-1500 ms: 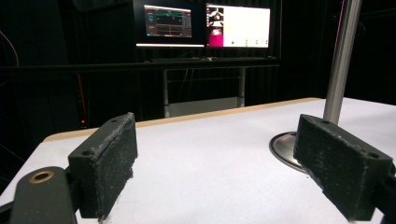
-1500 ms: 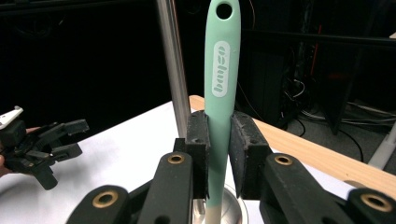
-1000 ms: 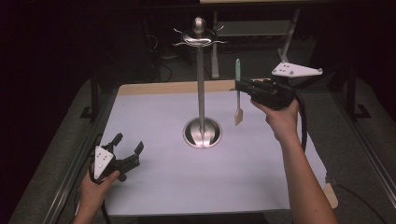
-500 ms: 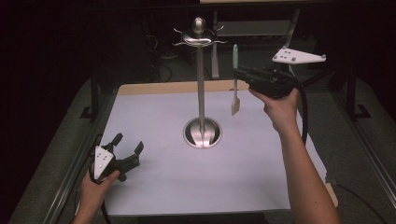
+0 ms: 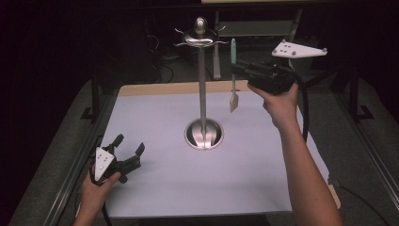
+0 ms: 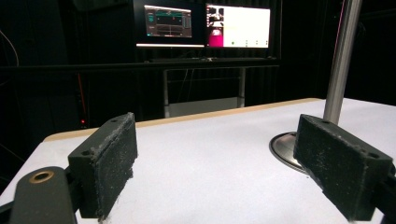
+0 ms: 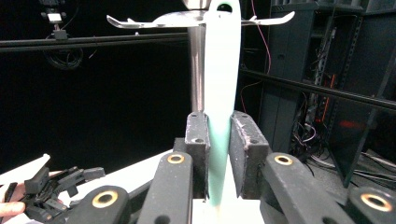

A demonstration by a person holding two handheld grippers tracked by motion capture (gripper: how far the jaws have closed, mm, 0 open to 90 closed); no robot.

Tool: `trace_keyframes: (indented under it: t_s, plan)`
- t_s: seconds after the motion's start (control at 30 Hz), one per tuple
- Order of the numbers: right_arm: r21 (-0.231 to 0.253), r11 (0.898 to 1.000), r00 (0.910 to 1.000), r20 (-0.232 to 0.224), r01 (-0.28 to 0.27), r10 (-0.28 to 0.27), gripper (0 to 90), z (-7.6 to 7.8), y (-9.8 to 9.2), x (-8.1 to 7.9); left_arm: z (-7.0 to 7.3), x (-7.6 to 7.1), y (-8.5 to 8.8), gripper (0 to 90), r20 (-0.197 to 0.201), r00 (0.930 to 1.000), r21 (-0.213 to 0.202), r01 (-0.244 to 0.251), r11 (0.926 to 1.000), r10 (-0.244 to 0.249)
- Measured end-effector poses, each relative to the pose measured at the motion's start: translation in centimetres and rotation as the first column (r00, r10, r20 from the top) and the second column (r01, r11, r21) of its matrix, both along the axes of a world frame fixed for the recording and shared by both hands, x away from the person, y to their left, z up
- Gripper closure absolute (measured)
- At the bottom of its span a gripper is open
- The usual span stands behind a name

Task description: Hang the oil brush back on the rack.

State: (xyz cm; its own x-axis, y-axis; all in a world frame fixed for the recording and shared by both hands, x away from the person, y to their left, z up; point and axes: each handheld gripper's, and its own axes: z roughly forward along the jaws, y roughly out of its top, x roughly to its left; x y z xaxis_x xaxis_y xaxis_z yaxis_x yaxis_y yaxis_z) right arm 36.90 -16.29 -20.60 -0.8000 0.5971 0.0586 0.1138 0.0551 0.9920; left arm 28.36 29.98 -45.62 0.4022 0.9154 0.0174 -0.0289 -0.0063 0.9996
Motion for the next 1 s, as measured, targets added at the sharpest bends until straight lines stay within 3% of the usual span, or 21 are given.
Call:
trace_keyframes:
  t_s: [1.0]
  plan:
    - [-0.042,0.999,0.9994,-0.029,-0.021,0.02,78.2,0.3,2.1,1.5,0.0,0.0,0.0,13.2,0.004,1.0,-0.001,0.001,1.0,-0.001]
